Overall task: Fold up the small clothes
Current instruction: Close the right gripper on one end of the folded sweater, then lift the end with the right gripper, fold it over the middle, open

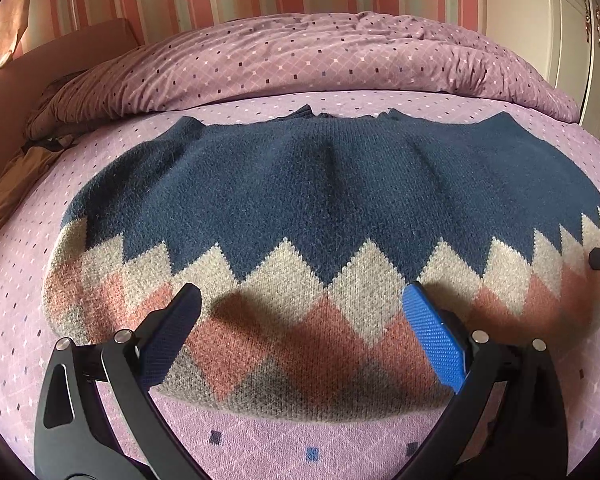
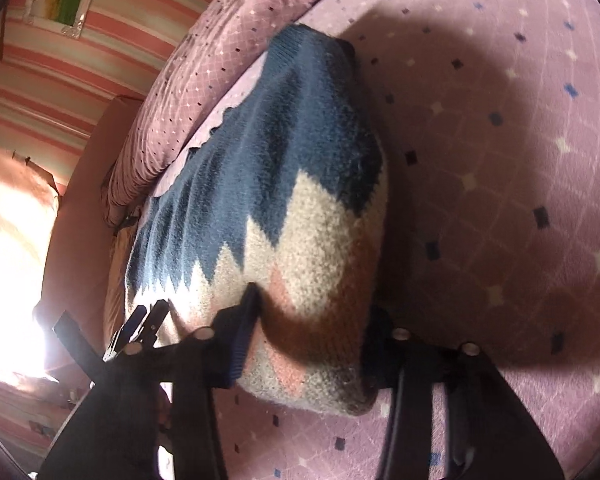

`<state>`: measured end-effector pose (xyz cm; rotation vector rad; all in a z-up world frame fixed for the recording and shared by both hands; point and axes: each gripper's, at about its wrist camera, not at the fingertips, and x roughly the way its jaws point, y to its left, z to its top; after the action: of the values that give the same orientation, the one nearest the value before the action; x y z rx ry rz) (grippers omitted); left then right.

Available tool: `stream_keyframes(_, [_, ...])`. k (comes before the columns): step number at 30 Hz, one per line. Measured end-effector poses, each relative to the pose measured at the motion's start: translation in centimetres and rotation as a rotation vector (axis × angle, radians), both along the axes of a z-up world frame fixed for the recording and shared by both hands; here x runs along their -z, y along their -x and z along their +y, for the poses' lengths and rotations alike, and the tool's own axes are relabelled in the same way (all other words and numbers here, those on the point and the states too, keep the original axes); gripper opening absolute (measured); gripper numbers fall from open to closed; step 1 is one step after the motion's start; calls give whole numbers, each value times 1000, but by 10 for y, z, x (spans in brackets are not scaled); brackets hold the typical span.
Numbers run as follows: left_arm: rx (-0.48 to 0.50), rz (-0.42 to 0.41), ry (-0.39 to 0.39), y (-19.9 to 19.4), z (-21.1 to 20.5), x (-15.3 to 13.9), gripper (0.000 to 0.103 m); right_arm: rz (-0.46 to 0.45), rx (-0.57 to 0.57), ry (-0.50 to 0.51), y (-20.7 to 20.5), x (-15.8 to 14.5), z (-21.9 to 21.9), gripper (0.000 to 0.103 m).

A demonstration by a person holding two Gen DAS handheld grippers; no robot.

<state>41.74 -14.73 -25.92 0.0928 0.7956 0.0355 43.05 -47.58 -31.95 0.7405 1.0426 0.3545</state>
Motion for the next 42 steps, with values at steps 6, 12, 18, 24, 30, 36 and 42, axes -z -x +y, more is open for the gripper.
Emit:
stream_keyframes(6, [-1,-2,2,2,3,0,100,-88,-5,50,6,-26,10,29])
stream_keyframes(12, [-24,21,18,2,15,0,100,-186,-22,80,5,-66,27,25])
stream_keyframes(18, [-32,21,36,6,23,-4,100,-237,-47,157,6,-100,49,25])
stream_keyframes(24, [-56,-5,53,9,47,-20,100,-288,-70,187,9,-132,74,24])
stream_keyframes(30, [-108,-44,62,12,98,-43,100,-363,-117,193,8,-163,120,24])
stream_keyframes(36, [-157,-58,83,15,147,-56,100,-403,-178,223,3,-183,184,24])
stream_keyframes(42, [-187,-83,92,21,193,-68,100,-387,-217,273,-13,-174,258,23])
